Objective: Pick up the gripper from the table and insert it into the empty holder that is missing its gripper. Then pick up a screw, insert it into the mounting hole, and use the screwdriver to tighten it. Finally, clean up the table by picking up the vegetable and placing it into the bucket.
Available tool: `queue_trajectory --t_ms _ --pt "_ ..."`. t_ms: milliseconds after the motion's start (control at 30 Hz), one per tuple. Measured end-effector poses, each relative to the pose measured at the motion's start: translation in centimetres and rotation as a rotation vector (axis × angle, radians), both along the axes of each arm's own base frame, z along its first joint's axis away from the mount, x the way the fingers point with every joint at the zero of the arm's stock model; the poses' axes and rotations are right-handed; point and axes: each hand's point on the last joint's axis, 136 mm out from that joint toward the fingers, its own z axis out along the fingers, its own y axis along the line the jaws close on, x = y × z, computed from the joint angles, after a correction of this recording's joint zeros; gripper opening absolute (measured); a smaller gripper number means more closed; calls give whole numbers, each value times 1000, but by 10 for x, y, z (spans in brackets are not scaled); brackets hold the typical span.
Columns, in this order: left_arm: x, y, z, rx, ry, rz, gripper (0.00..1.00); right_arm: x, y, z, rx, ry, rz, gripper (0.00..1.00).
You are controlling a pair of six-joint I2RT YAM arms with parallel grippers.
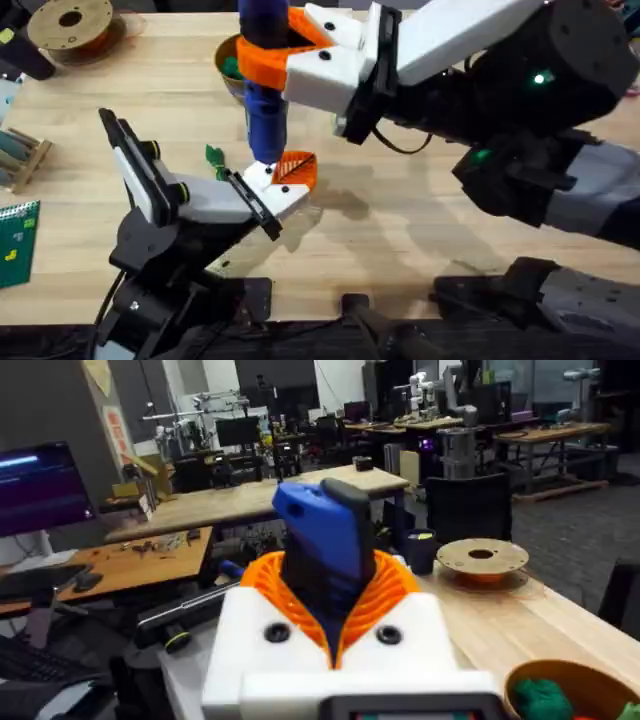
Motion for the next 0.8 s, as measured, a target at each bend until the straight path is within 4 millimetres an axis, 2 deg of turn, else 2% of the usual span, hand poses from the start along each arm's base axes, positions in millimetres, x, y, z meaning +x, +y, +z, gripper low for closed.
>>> queue_trajectory --t_ms 800 --pt "0 0 0 0 0 0 5 1 1 -3 -7 24 3 29"
